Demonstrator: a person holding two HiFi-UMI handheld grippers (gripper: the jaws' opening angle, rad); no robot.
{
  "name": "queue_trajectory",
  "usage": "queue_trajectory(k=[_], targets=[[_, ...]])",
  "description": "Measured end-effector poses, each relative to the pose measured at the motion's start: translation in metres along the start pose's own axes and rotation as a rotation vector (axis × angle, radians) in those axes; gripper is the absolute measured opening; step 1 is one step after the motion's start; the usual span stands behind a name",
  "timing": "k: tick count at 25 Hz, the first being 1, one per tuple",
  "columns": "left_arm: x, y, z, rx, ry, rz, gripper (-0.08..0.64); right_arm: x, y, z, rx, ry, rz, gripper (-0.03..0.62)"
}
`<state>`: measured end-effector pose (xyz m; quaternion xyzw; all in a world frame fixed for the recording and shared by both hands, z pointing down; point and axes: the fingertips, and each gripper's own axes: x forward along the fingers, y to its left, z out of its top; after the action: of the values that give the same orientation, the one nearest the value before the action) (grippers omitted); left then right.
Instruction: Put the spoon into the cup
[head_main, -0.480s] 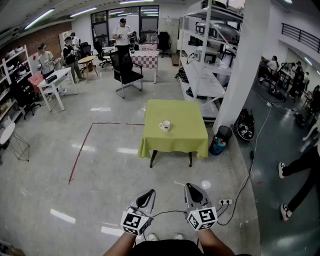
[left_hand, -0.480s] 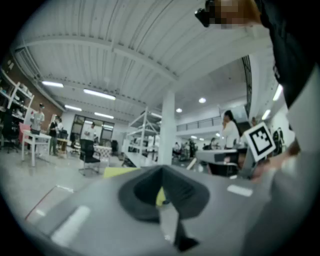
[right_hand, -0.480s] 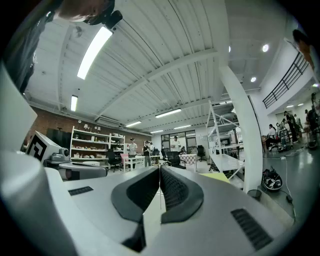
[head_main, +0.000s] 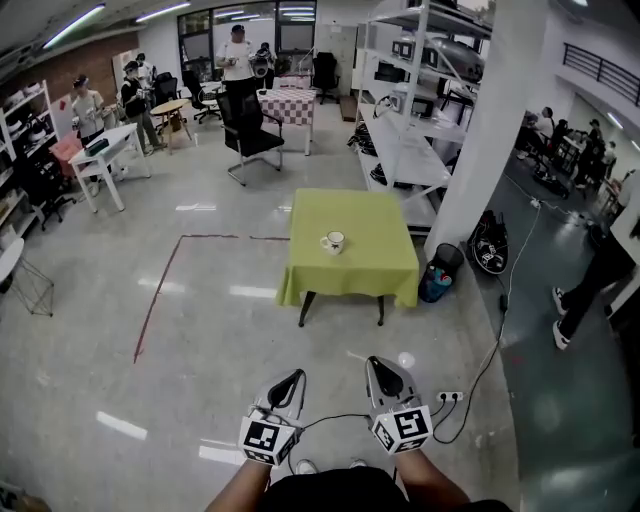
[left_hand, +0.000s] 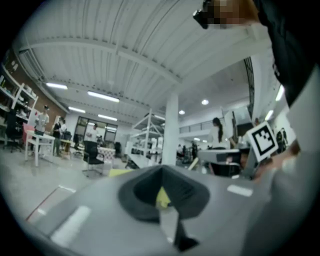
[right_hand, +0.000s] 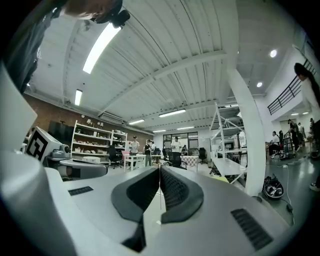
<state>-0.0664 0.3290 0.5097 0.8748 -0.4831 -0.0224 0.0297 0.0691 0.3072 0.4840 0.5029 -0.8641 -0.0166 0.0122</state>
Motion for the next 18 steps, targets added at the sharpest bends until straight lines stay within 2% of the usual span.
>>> queue_trajectory(k=[6, 11, 18], targets=[[0.003, 0.008, 0.000, -0.011, 0.008, 0.002, 0.006, 0.007, -0.006, -0.001, 0.014, -0.004, -0.032, 0.011], [0.018, 0.013, -0.010, -0.012, 0.023, -0.004, 0.006, 0.016, -0.015, -0.005, 0.031, -0.022, -0.027, 0.011], [0.055, 0.026, -0.005, 0.016, 0.019, 0.021, 0.006, 0.044, -0.042, 0.005, -0.006, -0.066, -0.037, 0.011]])
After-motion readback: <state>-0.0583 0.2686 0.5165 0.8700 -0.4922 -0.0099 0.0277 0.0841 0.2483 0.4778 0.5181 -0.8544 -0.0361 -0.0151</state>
